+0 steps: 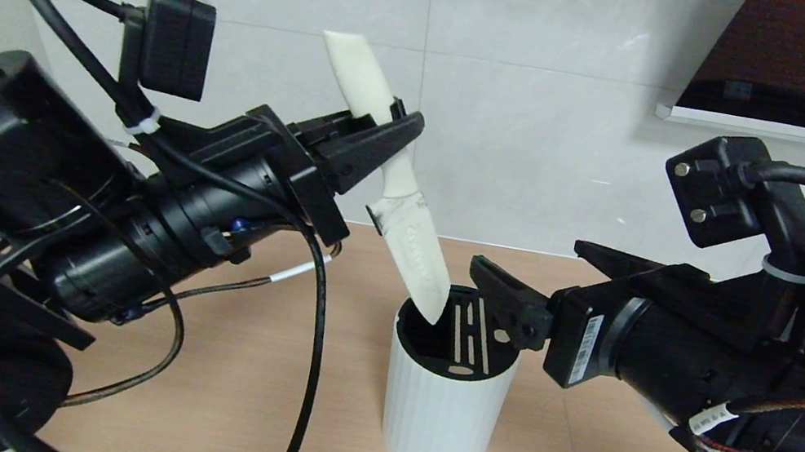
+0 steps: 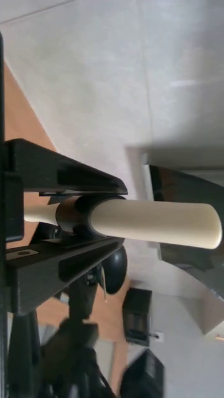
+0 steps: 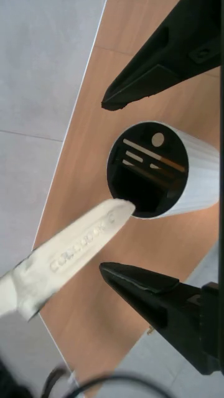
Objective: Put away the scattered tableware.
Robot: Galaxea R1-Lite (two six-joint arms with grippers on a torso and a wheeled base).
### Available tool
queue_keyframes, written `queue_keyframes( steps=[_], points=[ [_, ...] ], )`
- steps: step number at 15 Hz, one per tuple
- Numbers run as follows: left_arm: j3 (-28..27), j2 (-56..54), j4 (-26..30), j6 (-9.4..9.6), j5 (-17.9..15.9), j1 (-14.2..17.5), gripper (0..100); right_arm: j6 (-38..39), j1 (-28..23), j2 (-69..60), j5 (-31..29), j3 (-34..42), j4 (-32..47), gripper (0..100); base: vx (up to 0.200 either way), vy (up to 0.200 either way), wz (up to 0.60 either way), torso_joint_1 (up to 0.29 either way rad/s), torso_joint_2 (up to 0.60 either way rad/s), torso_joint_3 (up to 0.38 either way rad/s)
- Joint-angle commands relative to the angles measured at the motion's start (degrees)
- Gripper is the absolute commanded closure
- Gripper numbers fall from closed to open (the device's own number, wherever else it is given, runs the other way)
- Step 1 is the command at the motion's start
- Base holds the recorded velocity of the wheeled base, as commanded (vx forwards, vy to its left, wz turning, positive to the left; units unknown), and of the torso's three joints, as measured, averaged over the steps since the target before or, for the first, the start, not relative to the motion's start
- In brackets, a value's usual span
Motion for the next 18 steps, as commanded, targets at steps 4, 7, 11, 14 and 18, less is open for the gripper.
queue_keyframes(
  steps=[4,7,11,14,18],
  points=[
    [1.1,3.2,-0.12,0.87,-0.02,-0.22,100,-0.1,-1.21,0.01,-0.02,-0.17,-0.03,0,0.0,0.0,0.0,0.0,0.0,0.0],
    [1.1,4.26,-0.21,0.87,-0.02,-0.65,100,-0.1,-1.21,0.01,-0.02,-0.17,-0.03,0,0.0,0.0,0.0,0.0,0.0,0.0],
    [1.37,5.31,-0.3,0.87,-0.02,-0.57,100,-0.1,-1.29,0.01,-0.02,-0.17,-0.56,0,0.0,0.0,0.0,0.0,0.0,0.0],
    [1.37,7.42,-0.56,1.13,0.07,-0.65,100,-0.18,-1.29,0.01,-0.02,-0.08,-1.53,0,0.0,0.0,0.0,0.0,0.0,0.0],
    [1.37,12.78,-3.81,1.04,0.16,-0.83,100,-0.97,-2.44,0.28,-0.02,-0.08,-1.53,0,0.0,0.0,0.0,0.0,0.0,0.0]
  ],
)
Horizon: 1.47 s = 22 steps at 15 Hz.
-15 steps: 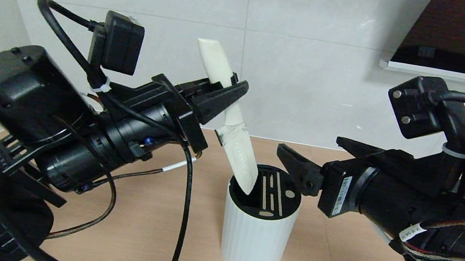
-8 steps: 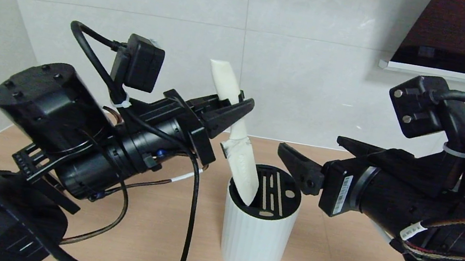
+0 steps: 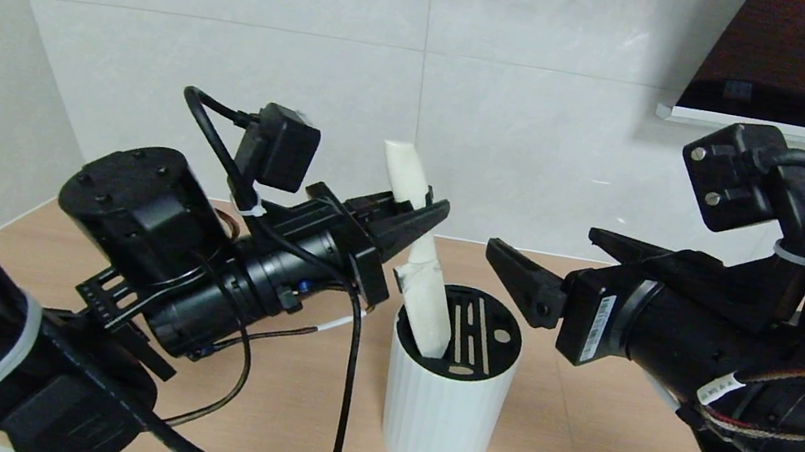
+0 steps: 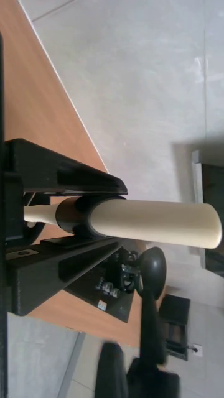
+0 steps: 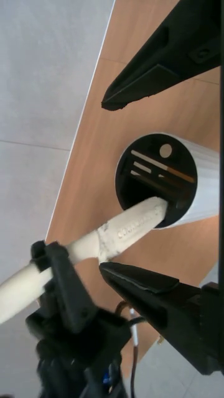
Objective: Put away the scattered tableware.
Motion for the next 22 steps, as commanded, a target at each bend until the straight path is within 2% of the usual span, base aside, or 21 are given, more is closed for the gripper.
queue_keyframes(
  steps=[1,15,16,22],
  points=[
    [-0.05,3.65,-0.34,-0.05,0.08,0.0,100,0.01,-0.3,0.34,-0.02,0.01,0.02,0,0.0,0.0,0.0,0.0,0.0,0.0],
    [-0.05,8.22,-2.1,-0.84,0.43,-1.23,100,0.01,-0.39,0.34,-0.02,0.01,0.1,0,0.0,0.0,0.0,0.0,0.0,0.0],
    [-0.05,8.13,-2.18,-0.84,0.43,-1.41,0,0.01,-0.3,0.43,-0.02,0.01,0.1,0,0.0,0.0,0.0,0.0,0.0,0.0],
    [0.04,7.69,-3.06,-0.84,0.6,-1.85,0,0.01,-0.3,0.43,-0.02,0.01,0.02,0,0.0,0.0,0.0,0.0,0.0,0.0]
  ],
)
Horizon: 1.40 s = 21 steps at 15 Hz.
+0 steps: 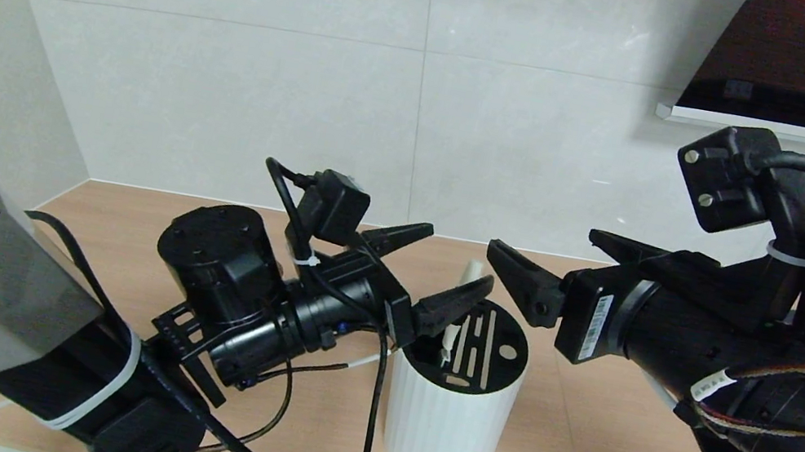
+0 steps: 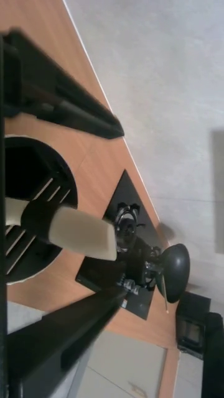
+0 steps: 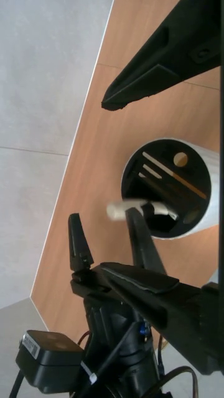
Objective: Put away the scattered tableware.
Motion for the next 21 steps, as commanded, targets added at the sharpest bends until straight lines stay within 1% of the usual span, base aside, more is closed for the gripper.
queue_keyframes(
  steps=[1,3,4,6,7,8,9,10,11,12,13,14,15,16,17,18,19,21],
  points=[
    [-0.01,-0.28,-0.04,-0.02,0.03,0.02,0,-0.01,0.01,0.07,0.01,0.09,-0.03,0,0.0,0.0,0.0,0.0,0.0,0.0],
    [0.17,-2.65,-0.48,-0.37,0.12,0.02,0,-0.01,0.01,-0.01,0.01,0.09,-0.03,0,0.0,0.0,0.0,0.0,0.0,0.0],
    [0.78,-4.85,-0.39,-1.33,0.56,0.02,0,-0.01,0.01,-0.1,0.01,0.09,-0.03,0,0.0,0.0,0.0,0.0,0.0,0.0],
    [2.19,-14.87,0.75,-8.54,0.65,0.02,0,-0.01,-0.51,-0.72,0.01,0.18,0.06,0,0.0,0.0,0.0,0.0,0.0,0.0],
    [2.8,-19.97,2.51,-10.91,0.82,0.28,0,-0.01,-2.36,-2.21,0.1,0.45,0.14,0,0.0,0.0,0.0,0.0,0.0,0.0],
    [4.21,-25.77,5.76,-11.62,1.79,1.34,0,-0.01,-5.7,-4.41,0.62,0.88,0.58,0,0.0,0.0,0.0,0.0,0.0,0.0],
    [6.14,-31.22,10.95,-11.53,2.32,3.53,0,-0.01,-9.39,-6.08,1.15,1.41,0.58,0,0.0,0.0,0.0,0.0,0.0,0.0],
    [7.46,-37.28,18.07,-11.62,2.49,5.56,0,-0.1,-11.41,-8.27,0.98,2.91,0.58,0,0.0,0.0,0.0,0.0,0.0,0.0],
    [7.99,-40.53,22.2,-11.79,2.58,6.61,0,-0.27,-11.85,-9.86,0.8,3.87,0.58,0,0.0,0.0,0.0,0.0,0.0,0.0],
    [10.01,-48.53,32.66,-11.71,2.67,10.74,0,-0.8,-13.78,-15.22,0.27,7.83,0.67,0,0.0,0.0,0.0,0.0,0.0,0.0],
    [10.8,-53.28,37.4,-11.79,2.67,13.11,0,-1.15,-16.16,-19.52,0.1,11.34,0.67,0,0.0,0.0,0.0,0.0,0.0,0.0],
    [10.89,-53.89,38.02,-11.79,2.67,13.47,0,-1.24,-16.51,-20.23,0.1,11.78,0.67,0,0.0,0.0,0.0,0.0,0.0,0.0],
    [11.42,-61.01,43.64,-12.06,2.76,21.11,0,-5.55,-21.69,-30.16,0.18,16.7,0.76,0,0.0,0.0,0.0,0.0,0.0,0.0],
    [11.33,-64.7,46.98,-12.06,2.76,24.1,0,-7.66,-25.12,-35.08,0.54,17.41,0.85,0,0.0,0.0,0.0,0.0,0.0,0.0],
    [11.24,-69.01,50.76,-11.97,2.67,26.03,0,-8.98,-28.55,-39.56,0.62,17.58,1.64,0,0.0,0.0,0.0,0.0,0.0,0.0],
    [11.06,-73.05,54.28,-11.97,2.67,26.21,0,-9.06,-31.63,-43.61,0.62,17.58,3.66,0,0.0,0.0,0.0,0.0,0.0,0.0],
    [11.06,-76.92,57.71,-11.88,2.67,26.3,0,-8.98,-34.0,-48.26,0.62,17.67,7.61,0,0.0,0.0,0.0,0.0,0.0,0.0],
    [11.33,-84.48,64.65,-11.88,2.76,26.3,0,-9.06,-34.97,-57.58,0.36,17.41,17.81,0,0.0,0.0,0.0,0.0,0.0,0.0]
  ],
)
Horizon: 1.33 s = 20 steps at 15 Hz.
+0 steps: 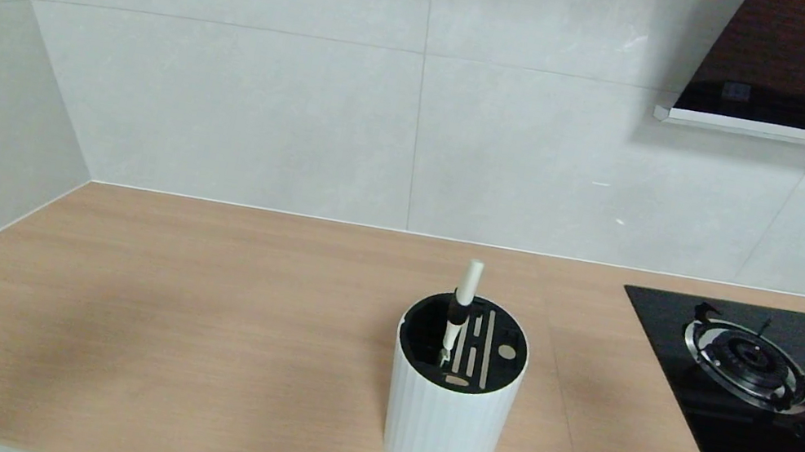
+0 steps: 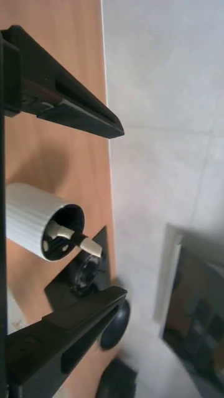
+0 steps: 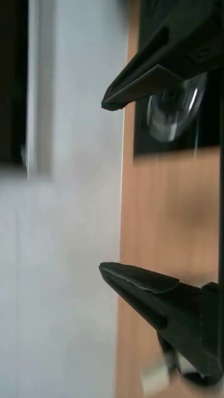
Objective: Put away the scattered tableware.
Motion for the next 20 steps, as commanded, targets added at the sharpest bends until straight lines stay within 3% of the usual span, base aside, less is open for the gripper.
queue_keyframes(
  steps=[1,3,6,7,8,9,10,11,13,15,16,17,18,20],
  points=[
    [0.14,-16.46,10.3,0.02,0.4,1.29,0,-0.79,-4.55,-19.67,-0.47,1.03,13.81,0,0.0,0.0,0.0,0.0,0.0,0.0],
    [-0.73,-25.78,20.58,0.19,1.28,1.29,0,-0.79,-7.97,-27.49,-0.47,0.94,24.1,0,0.0,0.0,0.0,0.0,0.0,0.0],
    [-1.17,-34.3,29.99,0.63,1.28,3.49,0,-0.87,-15.0,-33.2,0.32,1.82,28.84,0,0.0,0.0,0.0,0.0,0.0,0.0],
    [-0.91,-35.71,31.04,3.8,4.36,4.9,0,-0.96,-17.91,-35.4,1.55,2.35,30.16,0,0.0,0.0,0.0,0.0,0.0,0.0],
    [-1.09,-35.62,30.42,5.73,8.4,5.43,0,-1.14,-19.31,-36.9,2.08,2.61,30.6,0,0.0,0.0,0.0,0.0,0.0,0.0],
    [-0.47,-36.5,29.28,9.86,13.06,7.89,0,-1.23,-22.21,-41.29,3.4,4.46,32.45,0,0.0,0.0,0.0,0.0,0.0,0.0],
    [1.37,-39.66,29.99,12.5,11.3,9.82,0,-1.14,-22.12,-42.96,3.4,6.57,33.5,0,0.0,0.0,0.0,0.0,0.0,0.0],
    [4.89,-41.07,30.42,13.29,8.93,10.52,0,-0.79,-22.04,-42.96,3.31,8.77,32.71,0,0.0,0.0,0.0,0.0,0.0,0.0],
    [10.6,-41.07,30.25,12.32,8.66,10.52,0,1.59,-22.04,-42.96,6.04,11.84,31.74,0,0.0,0.0,0.0,0.0,0.0,0.0],
    [23.79,-41.07,26.65,16.72,8.75,10.52,0,2.73,-22.04,-42.96,8.5,20.02,29.11,0,0.0,0.0,0.0,0.0,0.0,0.0],
    [28.71,-41.07,22.78,17.68,8.84,10.52,0,2.9,-22.04,-42.96,8.5,24.59,23.48,0,0.0,0.0,0.0,0.0,0.0,0.0],
    [28.71,-41.07,23.83,16.98,8.93,10.52,0,2.82,-22.04,-42.96,8.59,28.19,18.91,0,0.0,0.0,0.0,0.0,0.0,0.0],
    [28.53,-41.07,24.71,17.6,9.1,10.52,0,2.64,-22.04,-42.96,9.9,33.46,13.02,0,0.0,0.0,0.0,0.0,0.0,0.0],
    [28.53,-41.07,24.98,20.85,9.54,10.52,0,4.31,-22.04,-42.96,11.66,33.38,21.11,0,0.0,0.0,0.0,0.0,0.0,0.0]
  ],
)
